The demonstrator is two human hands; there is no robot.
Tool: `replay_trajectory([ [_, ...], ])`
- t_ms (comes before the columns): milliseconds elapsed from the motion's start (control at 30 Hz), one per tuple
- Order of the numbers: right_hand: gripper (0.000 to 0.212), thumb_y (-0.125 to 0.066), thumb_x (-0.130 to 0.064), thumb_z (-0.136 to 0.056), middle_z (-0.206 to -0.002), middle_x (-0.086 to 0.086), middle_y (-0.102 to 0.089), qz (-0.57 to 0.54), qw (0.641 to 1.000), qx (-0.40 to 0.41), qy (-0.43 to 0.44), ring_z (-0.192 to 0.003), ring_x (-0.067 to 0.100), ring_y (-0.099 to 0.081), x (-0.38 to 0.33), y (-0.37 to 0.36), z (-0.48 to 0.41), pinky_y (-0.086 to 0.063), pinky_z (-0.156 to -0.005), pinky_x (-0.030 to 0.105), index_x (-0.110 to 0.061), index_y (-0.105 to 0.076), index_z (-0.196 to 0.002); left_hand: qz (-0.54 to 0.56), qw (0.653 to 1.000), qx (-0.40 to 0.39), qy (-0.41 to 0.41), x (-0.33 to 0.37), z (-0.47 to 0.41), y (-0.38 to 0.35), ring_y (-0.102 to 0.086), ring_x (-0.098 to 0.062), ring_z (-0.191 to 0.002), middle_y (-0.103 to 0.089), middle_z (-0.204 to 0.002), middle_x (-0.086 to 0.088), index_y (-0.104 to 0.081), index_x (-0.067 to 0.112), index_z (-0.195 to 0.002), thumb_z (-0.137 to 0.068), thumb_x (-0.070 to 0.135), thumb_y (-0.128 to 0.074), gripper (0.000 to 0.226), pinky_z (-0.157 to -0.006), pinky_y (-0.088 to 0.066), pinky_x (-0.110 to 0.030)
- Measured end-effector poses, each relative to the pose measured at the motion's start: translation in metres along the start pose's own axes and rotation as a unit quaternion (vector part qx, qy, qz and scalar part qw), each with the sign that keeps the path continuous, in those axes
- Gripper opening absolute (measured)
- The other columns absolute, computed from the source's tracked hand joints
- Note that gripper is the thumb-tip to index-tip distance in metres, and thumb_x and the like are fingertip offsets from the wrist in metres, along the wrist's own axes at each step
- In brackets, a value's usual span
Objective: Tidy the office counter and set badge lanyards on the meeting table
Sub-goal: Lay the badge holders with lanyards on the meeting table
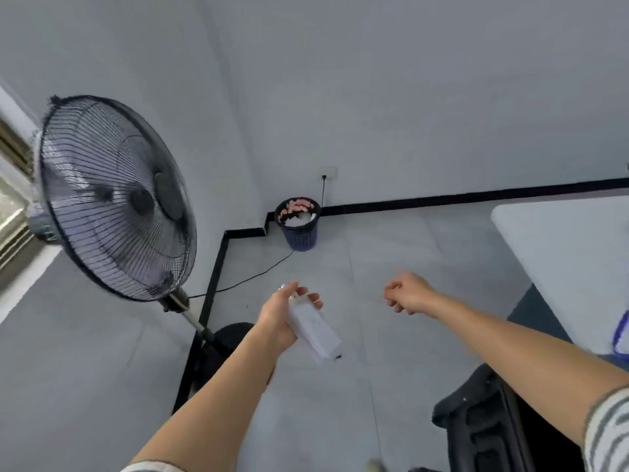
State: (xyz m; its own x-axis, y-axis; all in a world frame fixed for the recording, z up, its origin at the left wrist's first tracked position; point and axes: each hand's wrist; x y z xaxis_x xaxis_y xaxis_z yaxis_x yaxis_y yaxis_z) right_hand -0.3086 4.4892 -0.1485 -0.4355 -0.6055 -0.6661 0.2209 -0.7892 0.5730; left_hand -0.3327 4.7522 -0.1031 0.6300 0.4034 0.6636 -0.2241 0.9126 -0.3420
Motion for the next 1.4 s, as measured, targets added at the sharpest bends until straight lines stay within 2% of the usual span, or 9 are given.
replay_trajectory([
  [267,0.011,-0.061,-0.02,-0.09,-0.075,0.004,-0.067,-0.015,0.997,0.052,-0.056,-0.061,0.016,-0.063,0.008,0.088,-0.083,-0.041,-0.048,0.022,-0.014,-0.066,-0.081,-0.054,0.995,-0.066,0.057,0.056,-0.116,-0.106,-0.061,-0.031,-0.075,-0.065,-0.084,-0.019,-0.054,0.007,-0.081,-0.095,0.025,-0.054,0.023,-0.093,-0.045,-0.045],
  [400,0.013,-0.061,-0.018,-0.091,-0.075,0.005,-0.067,-0.032,0.989,0.106,-0.097,-0.061,0.016,-0.064,0.024,0.13,-0.122,-0.043,-0.049,0.023,-0.008,-0.069,-0.094,-0.11,0.985,-0.107,0.082,0.08,-0.179,-0.167,-0.062,-0.033,-0.074,-0.066,-0.084,-0.02,-0.055,0.007,-0.082,-0.094,0.026,-0.055,0.024,-0.088,-0.048,-0.045],
  [500,0.018,-0.06,-0.019,-0.094,-0.081,0.006,-0.067,-0.07,0.978,0.138,-0.138,-0.066,0.016,-0.064,0.033,0.158,-0.142,-0.046,-0.056,0.025,-0.006,-0.066,-0.104,-0.145,0.971,-0.153,0.11,0.1,-0.219,-0.212,-0.063,-0.033,-0.073,-0.067,-0.084,-0.021,-0.055,0.006,-0.083,-0.093,0.027,-0.057,0.024,-0.08,-0.05,-0.044],
  [667,0.02,-0.057,-0.021,-0.096,-0.096,0.011,-0.068,-0.127,0.956,0.193,-0.179,-0.074,0.017,-0.064,0.039,0.205,-0.155,-0.049,-0.066,0.03,-0.007,-0.064,-0.108,-0.215,0.942,-0.221,0.131,0.129,-0.271,-0.298,-0.064,-0.034,-0.075,-0.067,-0.091,-0.022,-0.055,0.005,-0.085,-0.093,0.027,-0.057,0.023,-0.081,-0.051,-0.046],
  [800,0.015,-0.06,-0.021,-0.095,-0.095,0.013,-0.071,-0.164,0.93,0.232,-0.234,-0.075,0.02,-0.066,0.068,0.228,-0.146,-0.049,-0.059,0.026,-0.01,-0.064,-0.105,-0.268,0.909,-0.269,0.168,0.115,-0.295,-0.363,-0.064,-0.034,-0.076,-0.067,-0.093,-0.022,-0.054,0.006,-0.085,-0.093,0.028,-0.057,0.023,-0.08,-0.051,-0.045],
  [900,0.017,-0.063,-0.025,-0.094,-0.087,0.01,-0.072,-0.17,0.909,0.265,-0.274,-0.075,0.022,-0.068,0.102,0.251,-0.14,-0.046,-0.05,0.021,-0.01,-0.067,-0.102,-0.306,0.882,-0.299,0.195,0.091,-0.307,-0.416,-0.065,-0.034,-0.079,-0.068,-0.096,-0.022,-0.056,0.006,-0.085,-0.092,0.029,-0.058,0.024,-0.086,-0.051,-0.046],
  [1167,0.016,-0.063,-0.024,-0.092,-0.087,0.007,-0.072,-0.232,0.857,0.306,-0.345,-0.071,0.019,-0.068,0.194,0.332,-0.151,-0.049,-0.057,0.025,-0.01,-0.066,-0.099,-0.361,0.833,-0.346,0.236,0.034,-0.335,-0.541,-0.066,-0.035,-0.08,-0.069,-0.097,-0.022,-0.057,0.005,-0.089,-0.092,0.033,-0.059,0.028,-0.082,-0.053,-0.046],
  [1267,0.015,-0.063,-0.024,-0.092,-0.089,0.008,-0.073,-0.242,0.848,0.314,-0.351,-0.072,0.018,-0.068,0.218,0.367,-0.164,-0.05,-0.059,0.026,-0.01,-0.067,-0.098,-0.367,0.828,-0.354,0.232,0.024,-0.347,-0.591,-0.065,-0.035,-0.082,-0.068,-0.097,-0.021,-0.057,0.006,-0.09,-0.092,0.034,-0.059,0.029,-0.078,-0.054,-0.045],
  [1400,0.013,-0.064,-0.024,-0.091,-0.087,0.007,-0.073,-0.247,0.844,0.314,-0.358,-0.07,0.017,-0.068,0.24,0.404,-0.178,-0.049,-0.058,0.025,-0.012,-0.067,-0.096,-0.37,0.824,-0.355,0.239,0.01,-0.36,-0.644,-0.063,-0.033,-0.083,-0.067,-0.094,-0.02,-0.056,0.006,-0.086,-0.093,0.034,-0.057,0.029,-0.084,-0.051,-0.046],
])
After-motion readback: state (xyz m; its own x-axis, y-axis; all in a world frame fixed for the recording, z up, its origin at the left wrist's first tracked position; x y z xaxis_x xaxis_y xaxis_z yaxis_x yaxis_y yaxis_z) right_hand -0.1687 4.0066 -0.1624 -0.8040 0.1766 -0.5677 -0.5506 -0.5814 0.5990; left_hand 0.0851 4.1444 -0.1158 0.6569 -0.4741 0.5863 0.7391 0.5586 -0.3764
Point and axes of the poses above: each hand's wrist, its own z-axis away from the middle knuckle, its own y-axis out of the back of the hand, x = y × z
